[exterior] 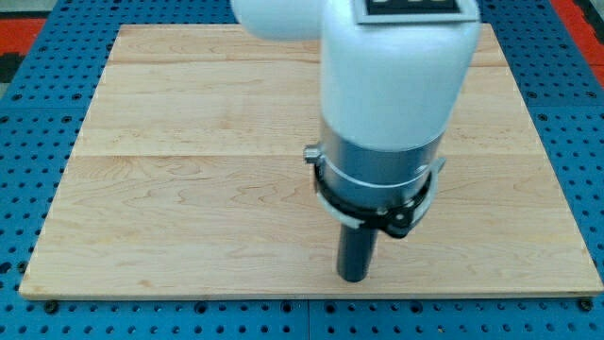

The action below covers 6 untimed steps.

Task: Place the arm to the right of the green star

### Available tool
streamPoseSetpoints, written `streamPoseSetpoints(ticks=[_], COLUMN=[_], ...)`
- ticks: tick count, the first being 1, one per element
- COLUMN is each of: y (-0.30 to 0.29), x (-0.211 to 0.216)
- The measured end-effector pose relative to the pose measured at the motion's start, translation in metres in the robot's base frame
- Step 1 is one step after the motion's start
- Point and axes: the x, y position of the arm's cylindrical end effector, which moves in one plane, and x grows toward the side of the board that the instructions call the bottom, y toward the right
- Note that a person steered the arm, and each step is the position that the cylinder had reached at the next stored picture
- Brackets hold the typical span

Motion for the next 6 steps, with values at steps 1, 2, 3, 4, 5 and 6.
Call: streamPoseSetpoints(ticks=[1, 2, 3, 4, 5, 6], y=[0.036, 0.088, 0.087, 0.157, 0.177, 0.172], x=[-0.008, -0.018, -0.064, -0.102, -0.185, -0.25])
